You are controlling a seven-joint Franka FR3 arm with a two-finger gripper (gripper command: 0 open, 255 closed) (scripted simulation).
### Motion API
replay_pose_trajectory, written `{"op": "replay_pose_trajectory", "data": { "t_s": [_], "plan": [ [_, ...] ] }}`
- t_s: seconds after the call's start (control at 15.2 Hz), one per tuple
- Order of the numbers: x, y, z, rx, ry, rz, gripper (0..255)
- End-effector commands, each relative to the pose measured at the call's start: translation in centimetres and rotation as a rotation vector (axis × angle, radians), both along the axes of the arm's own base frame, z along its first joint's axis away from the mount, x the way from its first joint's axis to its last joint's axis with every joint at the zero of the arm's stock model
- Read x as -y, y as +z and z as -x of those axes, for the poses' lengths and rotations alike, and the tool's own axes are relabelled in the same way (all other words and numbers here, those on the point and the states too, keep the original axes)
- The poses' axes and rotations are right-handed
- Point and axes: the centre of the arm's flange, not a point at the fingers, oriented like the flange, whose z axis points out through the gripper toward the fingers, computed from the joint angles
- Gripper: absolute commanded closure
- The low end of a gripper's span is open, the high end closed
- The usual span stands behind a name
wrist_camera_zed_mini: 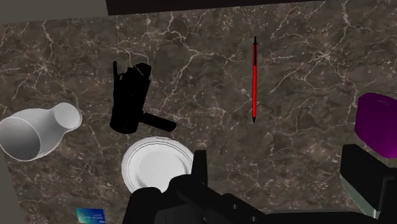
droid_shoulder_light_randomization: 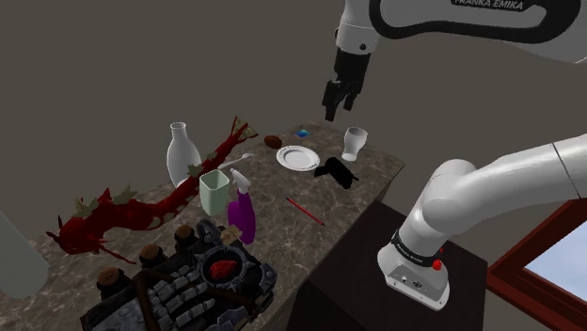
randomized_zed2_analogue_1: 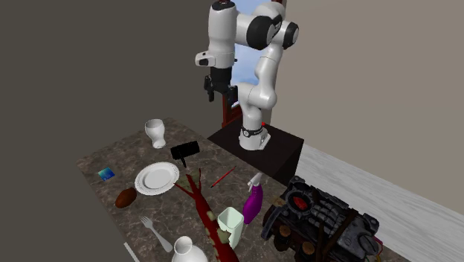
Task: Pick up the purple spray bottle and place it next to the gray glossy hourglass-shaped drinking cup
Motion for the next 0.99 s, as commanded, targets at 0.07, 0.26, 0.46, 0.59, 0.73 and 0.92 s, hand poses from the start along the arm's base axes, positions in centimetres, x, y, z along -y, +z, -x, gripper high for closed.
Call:
{"op": "replay_pose_trajectory", "data": {
  "t_s": [0.07,0.26,0.46,0.59,0.73,0.92],
  "plan": [
    [-2.8,-1.6,-1.2,-0.004,-0.003,-0.01,0],
    [-6.1,-3.3,-2.5,-0.008,-0.004,-0.018,0],
    [-9.3,-4.9,-3.9,-0.012,-0.006,-0.027,0],
    [-11.5,-6.0,-4.8,-0.015,-0.007,-0.033,0],
    [-13.6,-7.1,-5.7,-0.018,-0.008,-0.039,0],
    [-16.9,-8.7,-7.0,-0.023,-0.01,-0.047,0]
  ]
}}
